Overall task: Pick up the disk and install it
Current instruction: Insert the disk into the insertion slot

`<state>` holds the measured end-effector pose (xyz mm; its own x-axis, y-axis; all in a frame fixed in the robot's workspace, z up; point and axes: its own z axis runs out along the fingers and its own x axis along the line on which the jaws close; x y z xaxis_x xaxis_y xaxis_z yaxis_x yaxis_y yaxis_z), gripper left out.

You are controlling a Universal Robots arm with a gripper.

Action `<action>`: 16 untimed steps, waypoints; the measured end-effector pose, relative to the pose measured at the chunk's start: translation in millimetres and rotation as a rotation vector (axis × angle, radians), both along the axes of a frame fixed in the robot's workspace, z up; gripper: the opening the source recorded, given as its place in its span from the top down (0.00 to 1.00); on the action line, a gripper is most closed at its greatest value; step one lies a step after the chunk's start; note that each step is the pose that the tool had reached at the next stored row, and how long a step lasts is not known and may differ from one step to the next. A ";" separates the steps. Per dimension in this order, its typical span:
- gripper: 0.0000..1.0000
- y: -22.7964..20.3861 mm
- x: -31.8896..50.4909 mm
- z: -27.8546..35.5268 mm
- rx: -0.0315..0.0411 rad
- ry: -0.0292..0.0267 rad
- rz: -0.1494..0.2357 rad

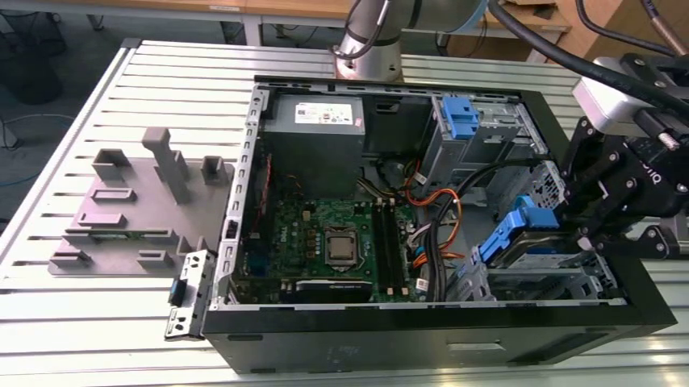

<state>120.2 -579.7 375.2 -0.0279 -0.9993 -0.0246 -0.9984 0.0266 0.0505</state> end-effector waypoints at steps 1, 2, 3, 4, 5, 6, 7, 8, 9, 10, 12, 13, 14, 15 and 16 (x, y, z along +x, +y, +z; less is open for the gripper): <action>0.65 0.0 0.0 0.1 -0.0004 0.0000 0.000; 0.64 0.0 0.0 0.1 -0.0004 0.0000 0.000; 0.64 0.0 0.0 0.0 0.0000 0.0000 0.000; 0.58 0.0 0.0 0.0 0.0000 0.0000 0.000; 0.58 0.0 0.0 0.0 0.0000 0.0000 0.000; 0.58 0.0 0.0 0.0 0.0000 0.0000 0.000; 0.58 0.0 0.0 -0.1 0.0001 0.0000 0.000; 0.58 0.0 0.0 -0.1 0.0000 0.0000 0.000; 0.58 0.0 0.0 -0.1 0.0000 0.0000 0.000; 0.58 0.0 0.0 -0.1 0.0000 0.0000 0.000; 0.58 0.0 -0.1 -0.3 0.0000 -0.0001 0.000; 0.58 0.1 -0.7 -1.0 0.0003 -0.0014 0.000; 0.58 0.2 -1.5 -2.3 0.0002 -0.0045 0.000; 0.58 0.4 -2.2 -3.5 0.0001 -0.0082 0.001; 0.58 0.9 -3.0 -4.9 0.0000 -0.0118 0.001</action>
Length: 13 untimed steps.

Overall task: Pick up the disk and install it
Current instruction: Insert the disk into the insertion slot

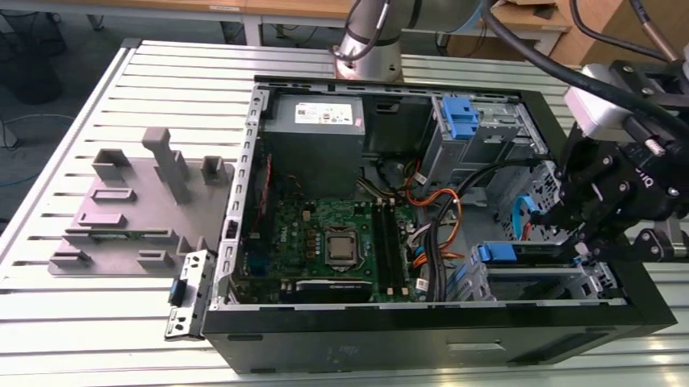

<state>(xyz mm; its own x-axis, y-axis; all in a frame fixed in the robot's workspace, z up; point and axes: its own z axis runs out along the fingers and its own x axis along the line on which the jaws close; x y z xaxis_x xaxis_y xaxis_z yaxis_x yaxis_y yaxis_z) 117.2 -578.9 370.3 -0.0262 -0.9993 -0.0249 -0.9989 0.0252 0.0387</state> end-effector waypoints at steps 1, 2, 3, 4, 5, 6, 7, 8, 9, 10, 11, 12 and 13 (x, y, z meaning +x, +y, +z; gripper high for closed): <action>0.58 0.5 -0.8 -1.4 0.0000 -0.0035 0.001; 0.58 1.0 -1.6 -2.9 0.0000 -0.0068 0.002; 0.58 1.7 -2.4 -4.4 0.0000 -0.0099 0.003; 0.58 2.8 -3.1 -6.1 0.0000 -0.0132 0.004; 0.58 3.8 -3.7 -7.5 0.0001 -0.0159 0.005; 0.58 4.8 -4.2 -8.9 0.0000 -0.0180 0.006; 0.58 5.7 -4.6 -10.2 -0.0007 -0.0196 0.007; 0.58 6.6 -5.0 -11.5 -0.0021 -0.0209 0.009; 0.58 7.3 -5.5 -12.9 -0.0033 -0.0220 0.011; 0.58 7.6 -5.8 -14.5 -0.0041 -0.0230 0.012; 0.58 7.8 -5.9 -15.5 -0.0051 -0.0236 0.014; 0.58 7.8 -5.9 -15.8 -0.0055 -0.0237 0.015; 0.58 7.8 -5.9 -15.8 -0.0056 -0.0238 0.015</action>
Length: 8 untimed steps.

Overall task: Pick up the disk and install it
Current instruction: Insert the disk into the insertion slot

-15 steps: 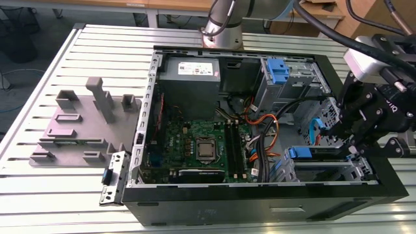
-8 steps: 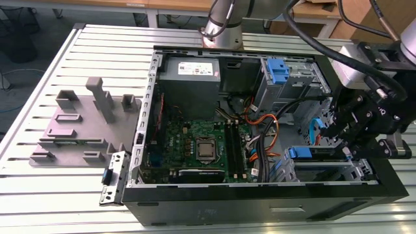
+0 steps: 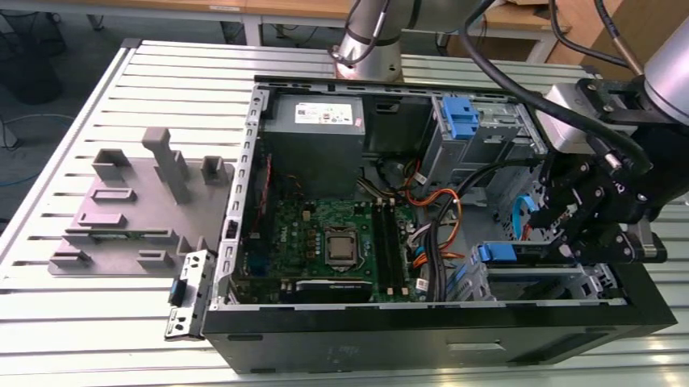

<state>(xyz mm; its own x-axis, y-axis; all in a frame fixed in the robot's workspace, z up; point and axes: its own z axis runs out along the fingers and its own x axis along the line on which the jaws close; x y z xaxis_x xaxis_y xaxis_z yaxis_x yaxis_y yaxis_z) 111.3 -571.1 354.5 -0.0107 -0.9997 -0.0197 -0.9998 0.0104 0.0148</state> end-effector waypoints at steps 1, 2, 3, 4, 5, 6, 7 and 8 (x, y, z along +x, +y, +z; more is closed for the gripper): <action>0.58 0.0 -0.1 -0.2 -0.0001 0.0000 0.000; 0.58 0.0 -0.2 -1.1 0.0002 0.0000 0.000; 0.58 0.0 -0.2 -2.1 0.0002 0.0000 0.000; 0.58 0.0 -0.2 -2.8 0.0001 0.0000 0.001; 0.58 0.0 -0.2 -2.9 -0.0003 0.0000 0.001; 0.58 0.0 -0.2 -2.9 -0.0003 0.0000 0.001; 0.58 0.0 -0.2 -2.9 -0.0004 0.0000 0.001; 0.58 0.0 -0.2 -3.3 -0.0001 0.0000 0.001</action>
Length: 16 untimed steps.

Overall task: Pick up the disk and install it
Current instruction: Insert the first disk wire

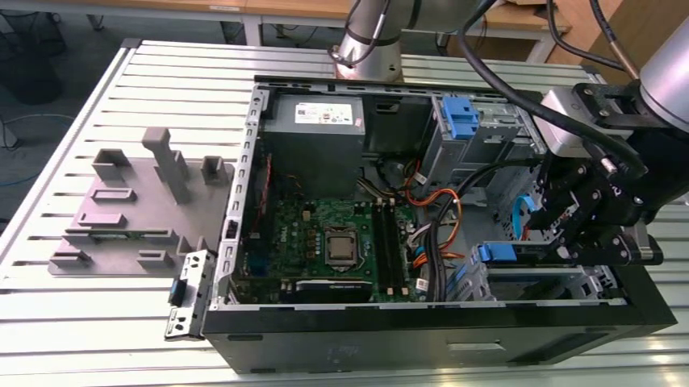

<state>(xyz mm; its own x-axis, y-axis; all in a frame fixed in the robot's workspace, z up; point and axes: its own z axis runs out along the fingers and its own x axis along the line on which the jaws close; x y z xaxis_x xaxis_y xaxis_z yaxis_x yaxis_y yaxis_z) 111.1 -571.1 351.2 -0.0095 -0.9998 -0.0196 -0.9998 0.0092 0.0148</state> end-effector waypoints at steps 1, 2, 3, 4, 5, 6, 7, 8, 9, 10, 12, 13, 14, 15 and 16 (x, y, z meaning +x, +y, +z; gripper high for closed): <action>0.58 0.0 0.0 -0.3 0.0000 0.0000 0.000; 0.58 0.0 0.0 -0.3 0.0000 0.0000 0.000; 0.58 0.0 0.0 -0.3 0.0000 0.0000 0.000; 0.58 0.0 0.0 -0.3 0.0000 0.0000 0.000; 0.58 0.0 0.0 0.1 0.0000 0.0000 0.000; 0.58 0.0 0.0 0.6 0.0002 0.0000 0.000; 0.58 0.0 0.0 1.1 0.0002 0.0000 0.000; 0.58 0.0 0.0 1.4 0.0001 0.0000 0.000; 0.58 0.0 0.0 1.5 0.0001 0.0000 0.000; 0.58 0.1 0.0 1.5 0.0001 0.0000 0.000; 0.58 1.0 0.0 1.7 -0.0002 0.0000 0.000; 0.58 1.9 0.0 1.6 0.0000 0.0000 0.001; 0.58 2.5 0.0 1.6 0.0000 0.0000 0.000; 0.58 2.9 0.0 1.6 0.0000 0.0000 0.000; 0.58 2.9 0.0 2.6 -0.0004 0.0000 0.000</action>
